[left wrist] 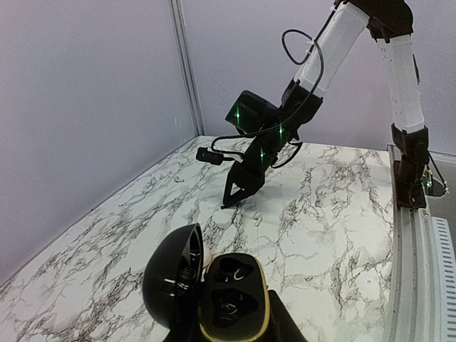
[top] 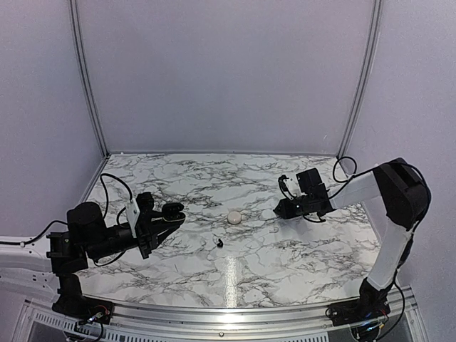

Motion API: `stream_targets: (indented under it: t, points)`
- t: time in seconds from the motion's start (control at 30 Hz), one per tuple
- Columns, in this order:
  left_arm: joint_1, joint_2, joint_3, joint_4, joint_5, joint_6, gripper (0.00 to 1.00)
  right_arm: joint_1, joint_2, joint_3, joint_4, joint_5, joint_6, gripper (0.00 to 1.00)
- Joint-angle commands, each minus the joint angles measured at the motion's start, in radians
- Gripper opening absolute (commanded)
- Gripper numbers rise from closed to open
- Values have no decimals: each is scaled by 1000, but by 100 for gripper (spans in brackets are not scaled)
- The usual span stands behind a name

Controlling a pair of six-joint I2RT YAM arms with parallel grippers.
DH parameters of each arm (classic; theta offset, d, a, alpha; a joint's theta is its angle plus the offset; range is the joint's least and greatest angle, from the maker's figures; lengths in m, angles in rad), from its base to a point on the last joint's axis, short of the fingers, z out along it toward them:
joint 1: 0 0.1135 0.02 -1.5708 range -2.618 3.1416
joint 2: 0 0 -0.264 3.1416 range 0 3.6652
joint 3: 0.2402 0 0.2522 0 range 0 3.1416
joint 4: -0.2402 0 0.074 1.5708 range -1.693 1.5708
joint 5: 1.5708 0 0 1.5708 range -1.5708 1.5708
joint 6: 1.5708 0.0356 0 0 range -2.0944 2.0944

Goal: Insert the wireless bluetooth earbuds into the charging case

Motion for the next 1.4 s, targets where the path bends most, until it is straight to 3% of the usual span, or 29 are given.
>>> stream_targets:
  t: [0.0,0.13,0.27,0.73,1.0,1.37]
  points:
    - [3,4,15,40,-13,6,0,-5,26,19,-3,-30,-4,22]
    - [3,3,11,41,-16,6,0,-5,21,12,-3,-48,-5,18]
    - [3,-1,9,41,-16,6,0,-4,3,-13,-3,-60,-6,24]
    - [3,0,9,44,-18,11,0,-2,-56,-109,68,-46,2,27]
    - [3,6,14,47,-14,13,0,59,-52,-98,75,77,-7,27]
    - [3,1,13,54,-8,13,0,92,-92,-219,268,164,33,29]
